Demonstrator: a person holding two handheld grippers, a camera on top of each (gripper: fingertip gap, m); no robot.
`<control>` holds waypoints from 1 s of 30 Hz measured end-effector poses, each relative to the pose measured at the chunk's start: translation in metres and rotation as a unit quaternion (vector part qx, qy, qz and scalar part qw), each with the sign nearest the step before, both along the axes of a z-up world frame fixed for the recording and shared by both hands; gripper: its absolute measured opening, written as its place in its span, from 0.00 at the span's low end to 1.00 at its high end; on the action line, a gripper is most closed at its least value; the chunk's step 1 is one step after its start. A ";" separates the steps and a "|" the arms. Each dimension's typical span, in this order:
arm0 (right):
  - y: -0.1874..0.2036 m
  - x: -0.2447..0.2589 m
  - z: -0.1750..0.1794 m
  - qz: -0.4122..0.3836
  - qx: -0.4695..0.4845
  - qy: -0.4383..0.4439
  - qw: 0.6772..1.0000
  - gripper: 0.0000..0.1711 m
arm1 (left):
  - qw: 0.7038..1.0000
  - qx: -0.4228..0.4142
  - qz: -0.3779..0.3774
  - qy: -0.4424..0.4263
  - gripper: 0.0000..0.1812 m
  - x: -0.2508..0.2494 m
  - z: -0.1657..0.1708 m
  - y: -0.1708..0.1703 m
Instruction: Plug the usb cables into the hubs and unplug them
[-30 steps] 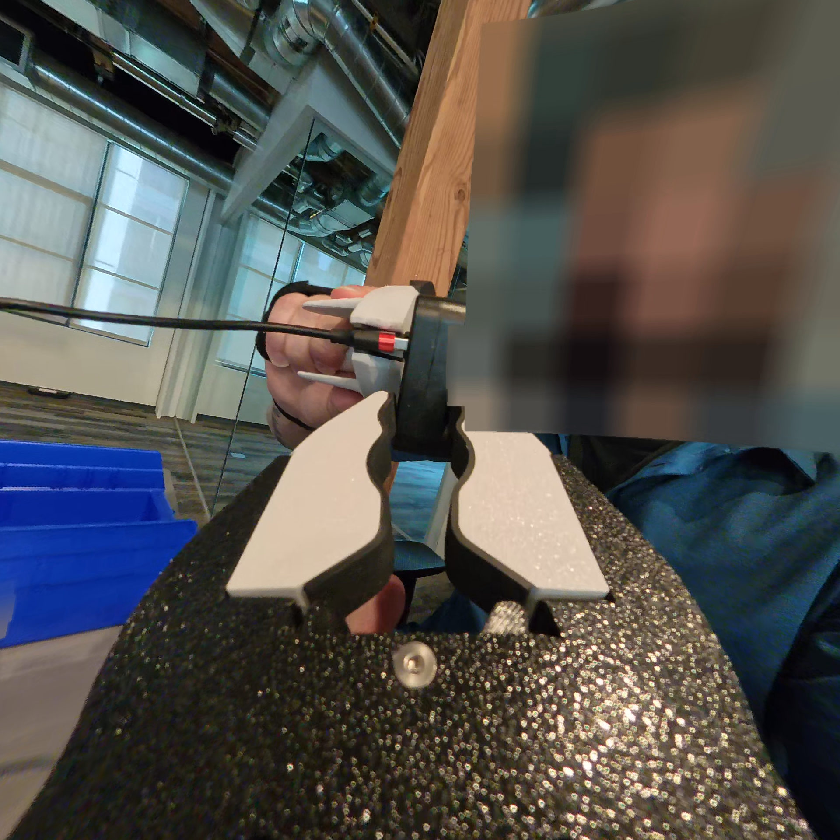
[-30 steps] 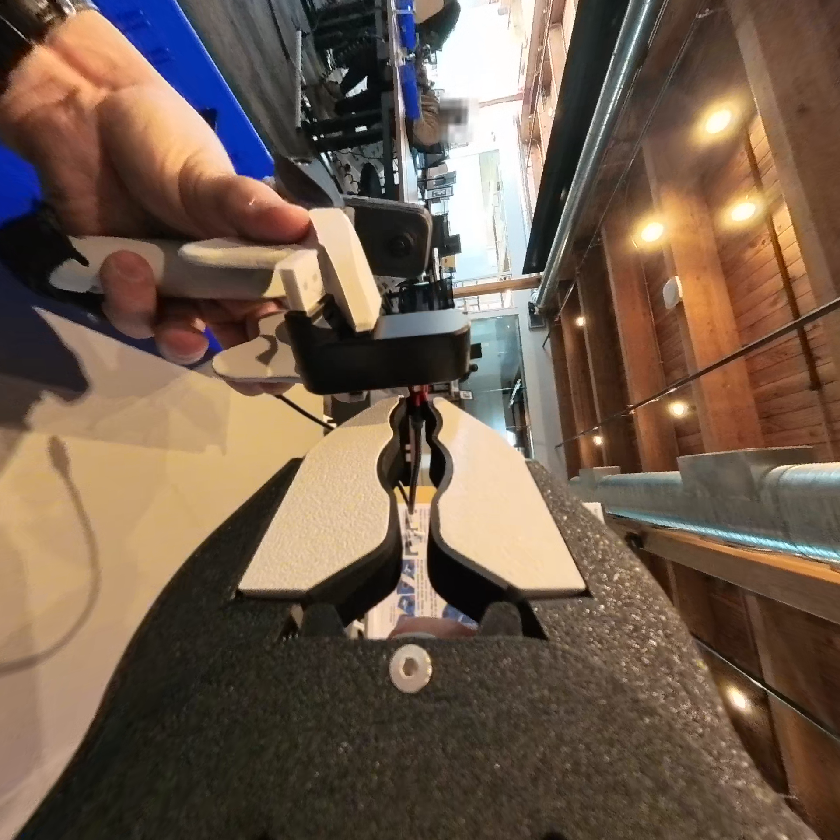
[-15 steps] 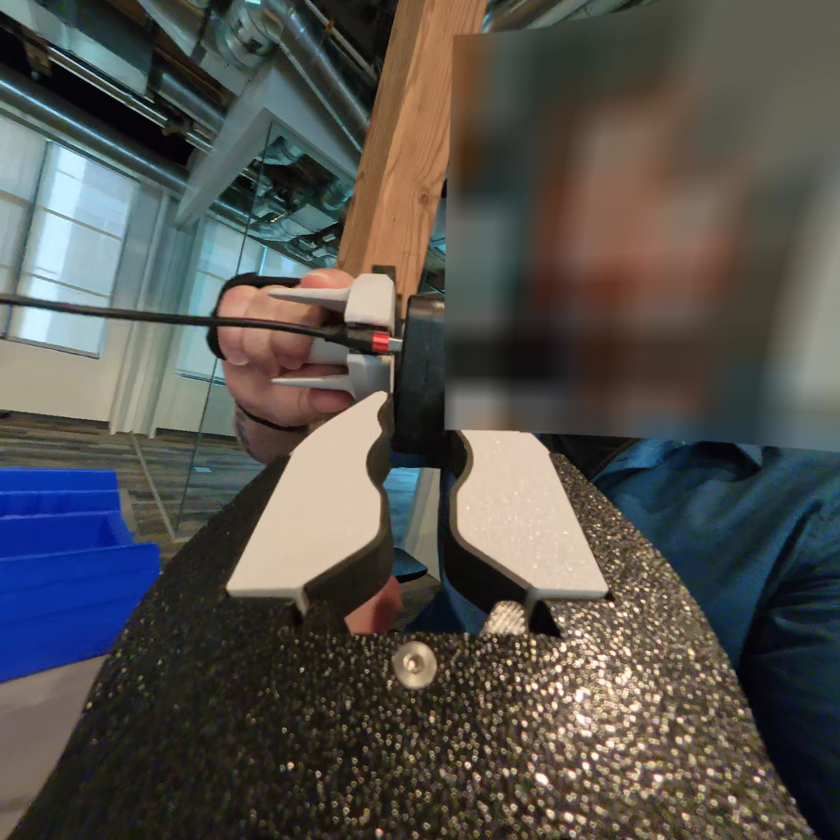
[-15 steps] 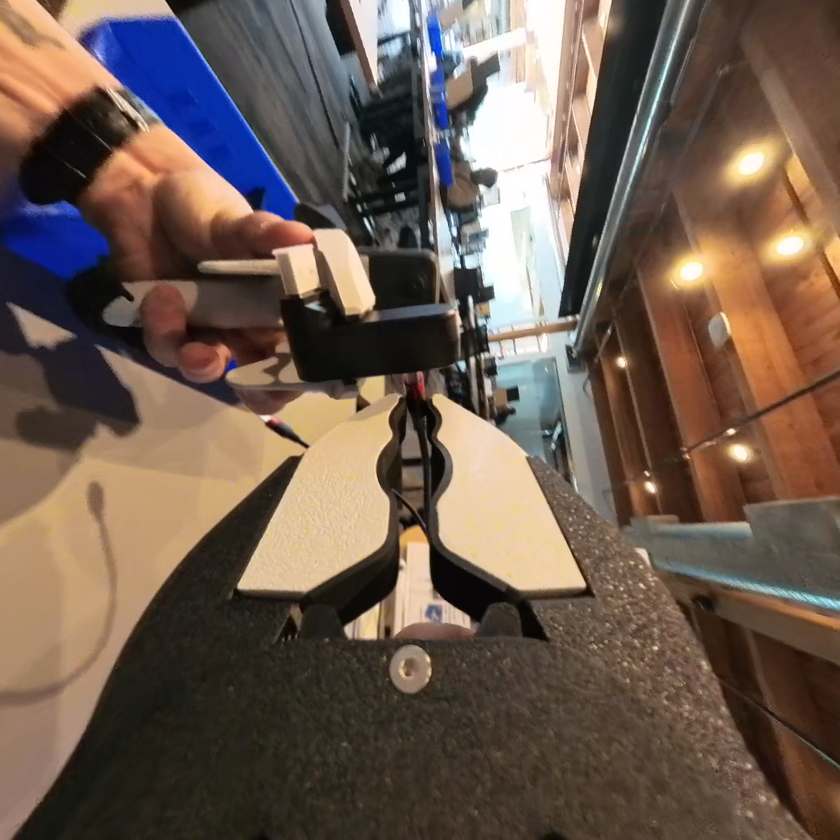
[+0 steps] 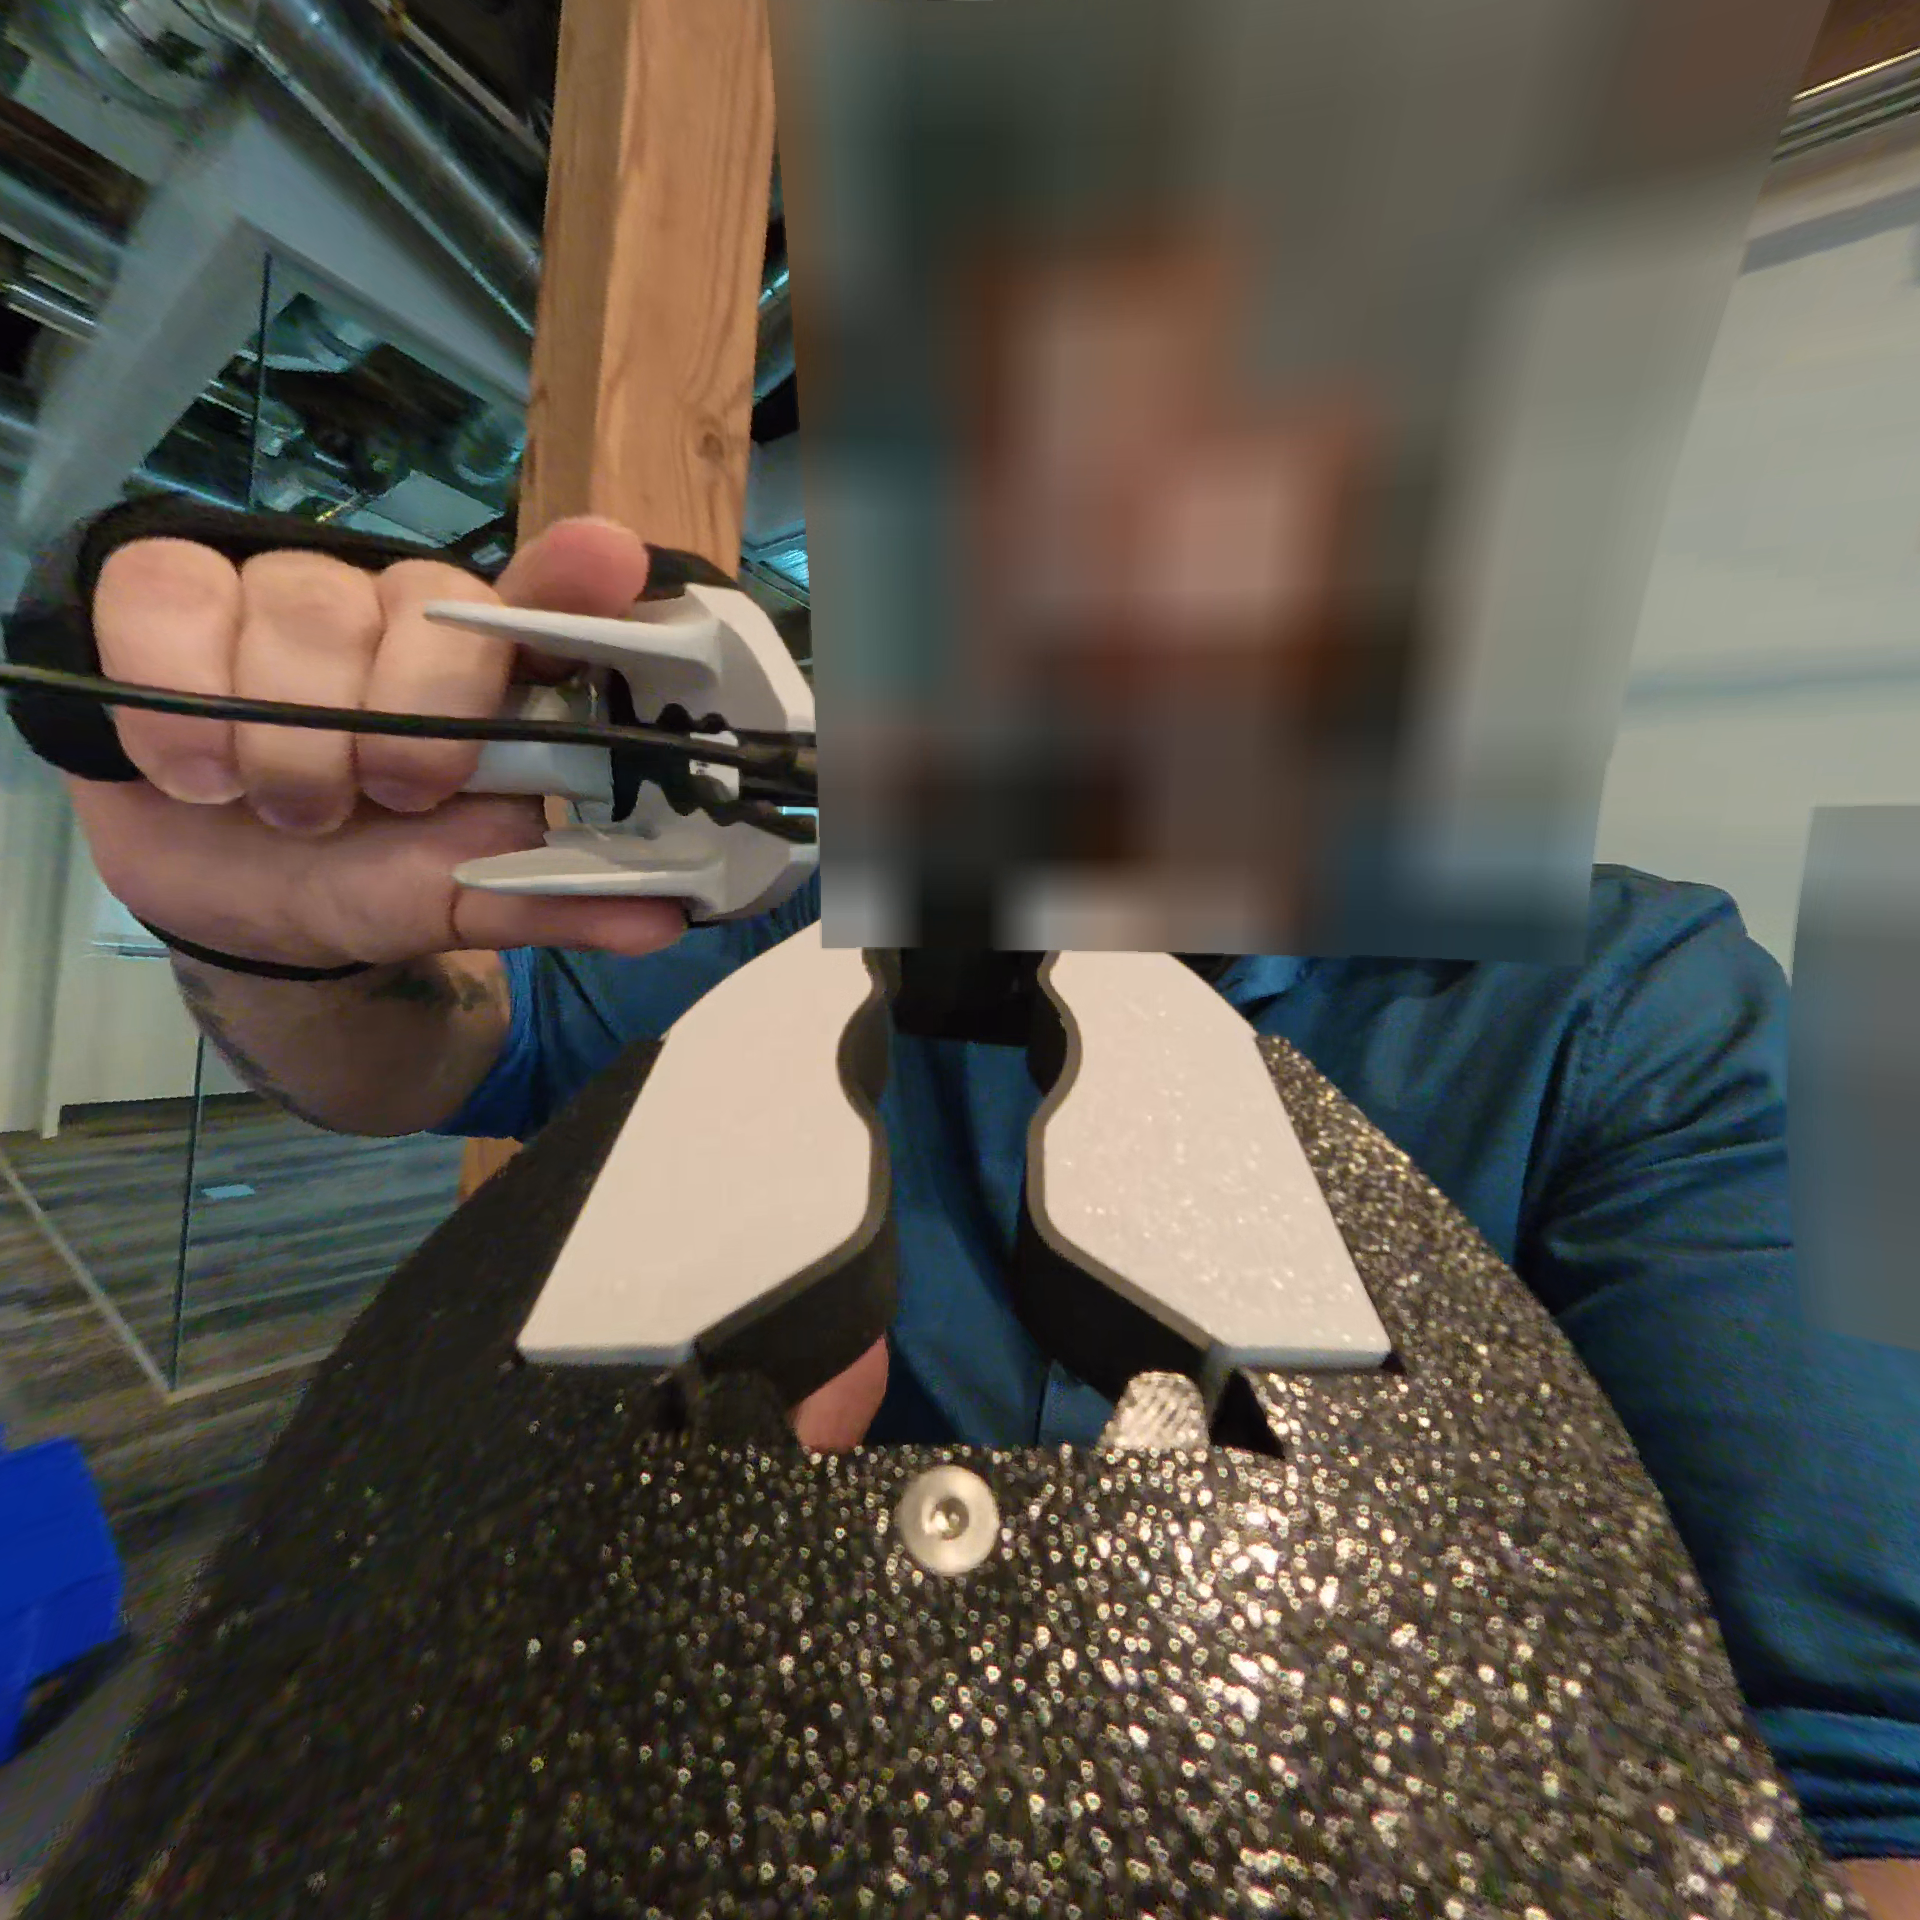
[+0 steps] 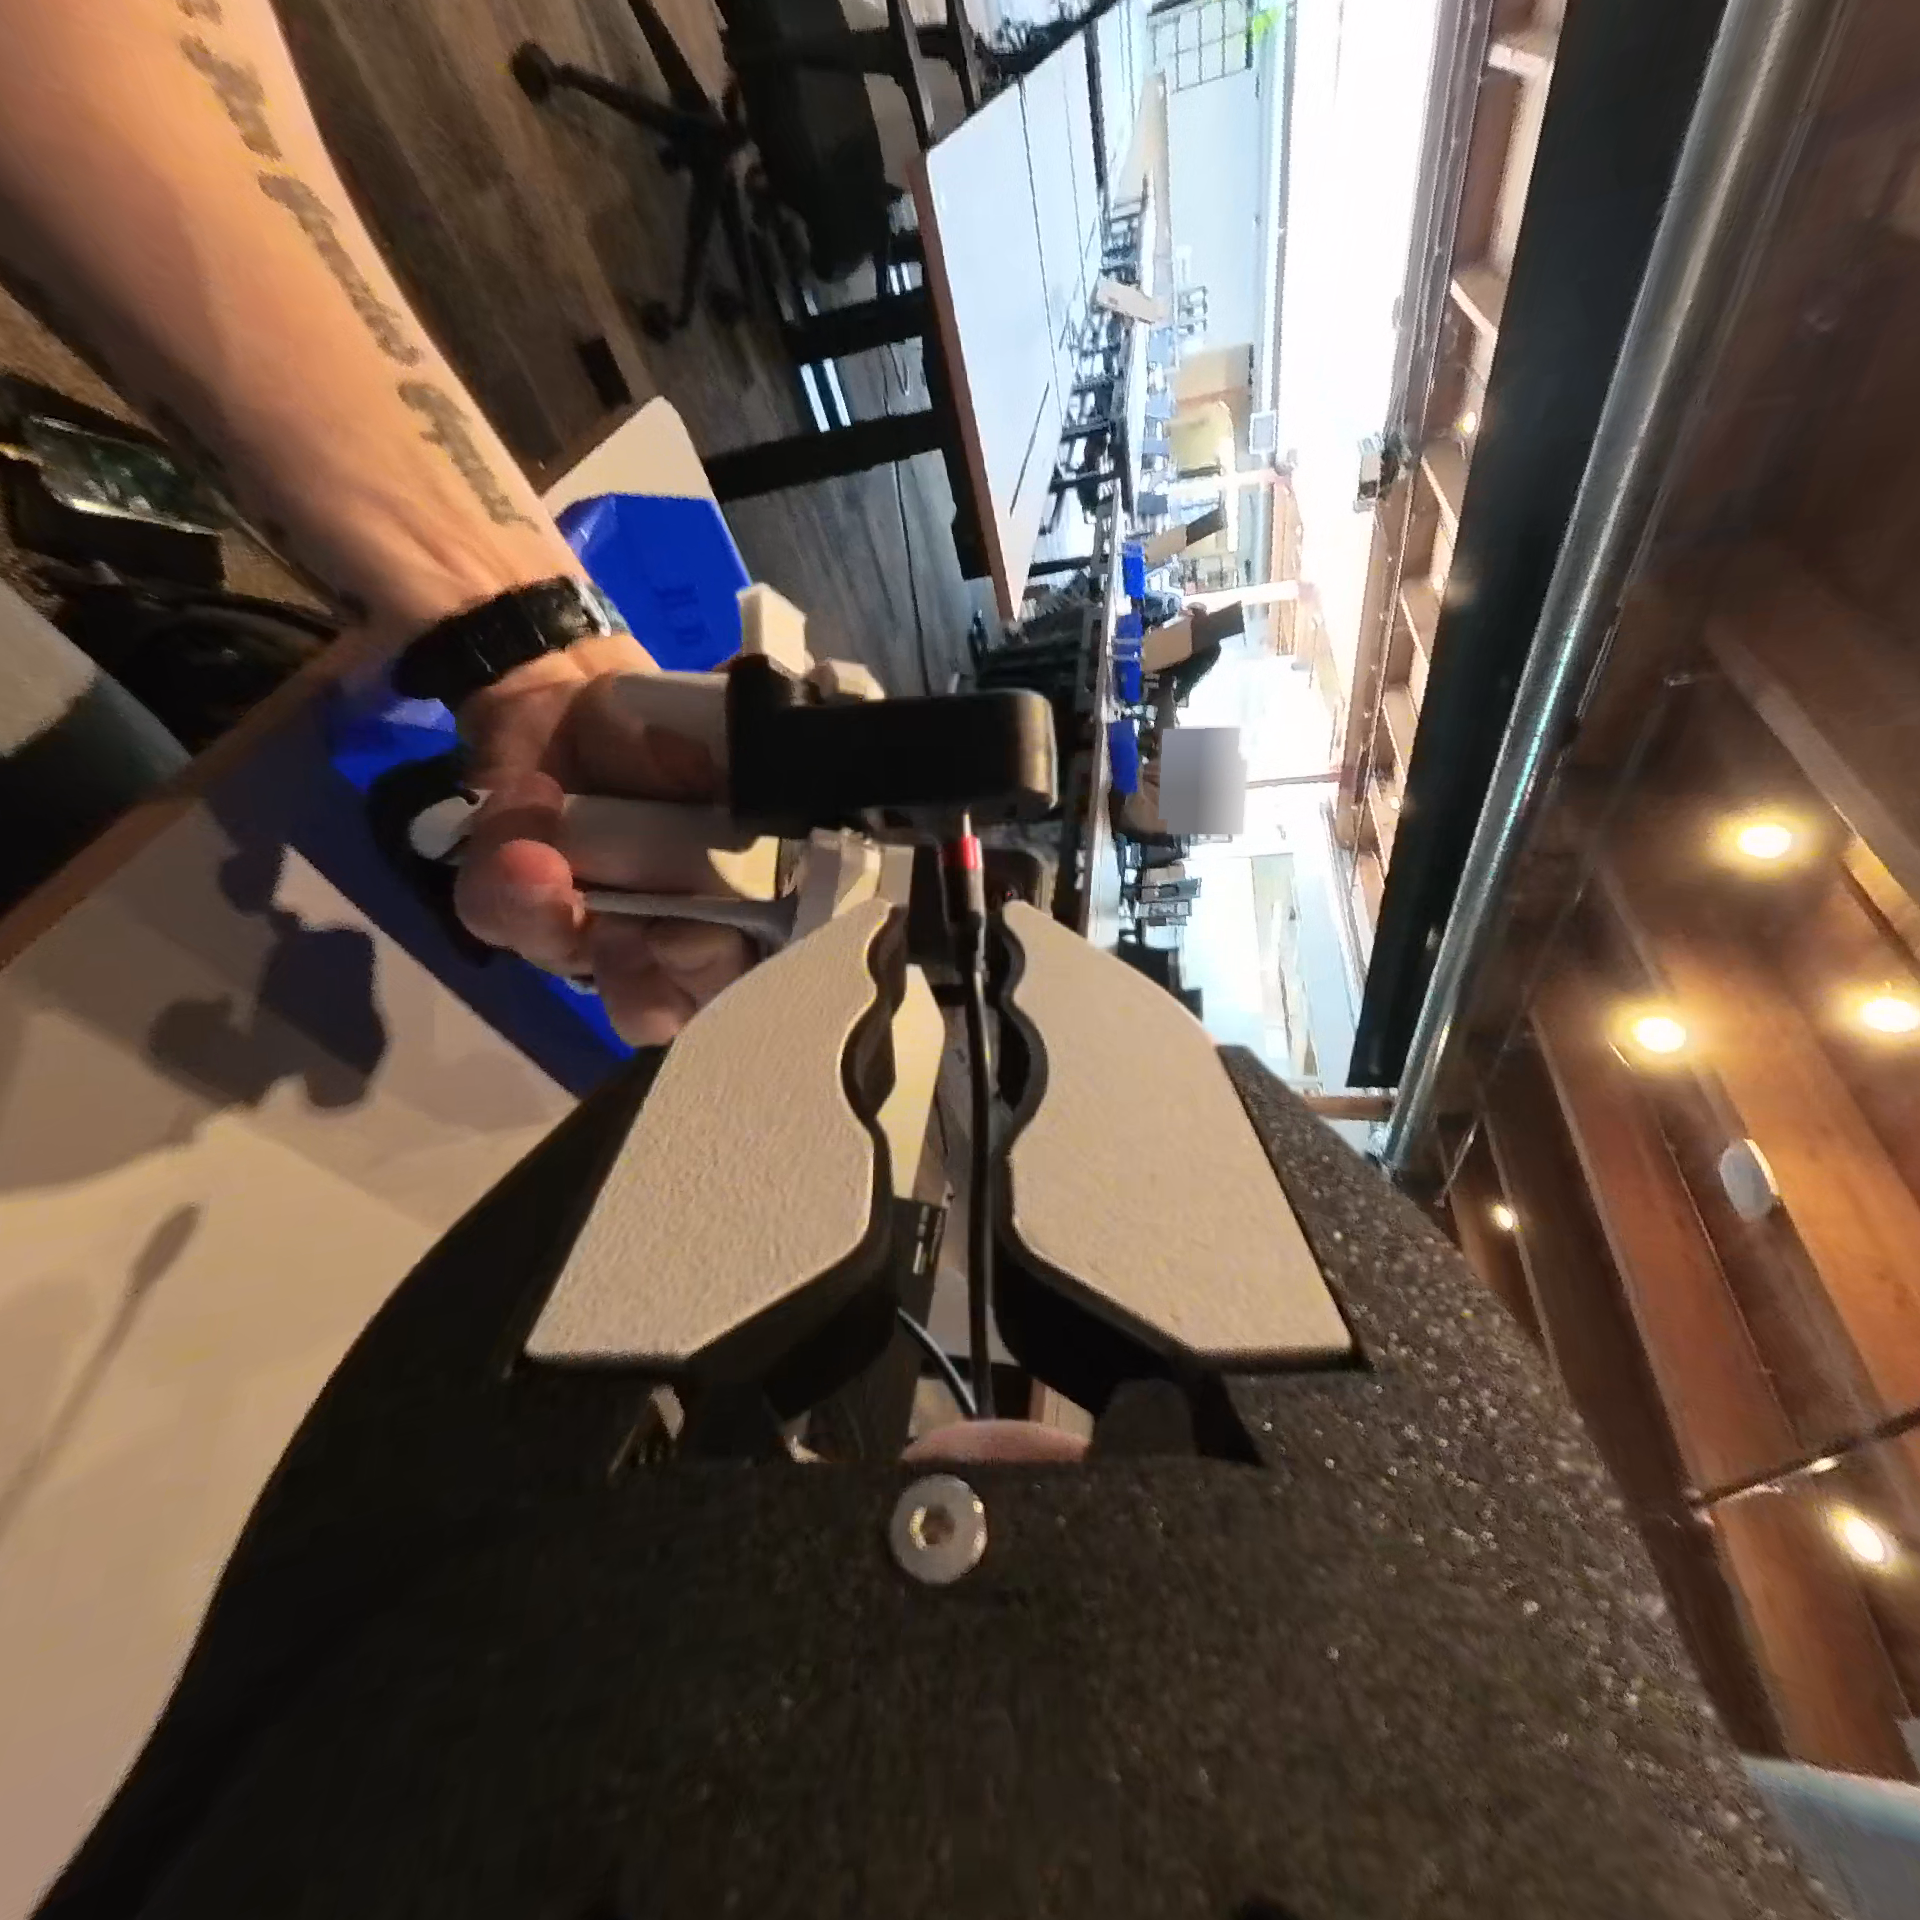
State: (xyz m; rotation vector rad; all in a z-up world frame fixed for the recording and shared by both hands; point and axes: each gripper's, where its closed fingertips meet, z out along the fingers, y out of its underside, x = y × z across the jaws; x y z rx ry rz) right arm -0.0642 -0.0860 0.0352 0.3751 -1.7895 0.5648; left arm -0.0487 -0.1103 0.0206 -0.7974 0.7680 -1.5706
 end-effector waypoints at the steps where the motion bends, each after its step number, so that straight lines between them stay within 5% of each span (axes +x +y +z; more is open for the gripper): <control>1: -0.002 0.001 0.001 0.008 -0.004 -0.004 1.000 0.09 | 1.000 0.002 -0.002 -0.001 0.12 0.001 0.000 0.000; 6: -0.008 0.000 0.004 0.024 -0.008 -0.014 1.000 0.12 | 1.000 0.020 -0.022 0.001 0.12 0.006 0.000 -0.007; 16: -0.018 0.004 0.003 0.052 0.004 -0.017 0.998 0.04 | 0.999 0.035 -0.039 0.004 0.12 0.012 0.002 -0.015; 30: -0.007 0.004 0.011 -0.022 0.023 0.011 0.999 0.03 | 0.998 0.046 0.050 0.006 0.12 0.015 0.014 -0.003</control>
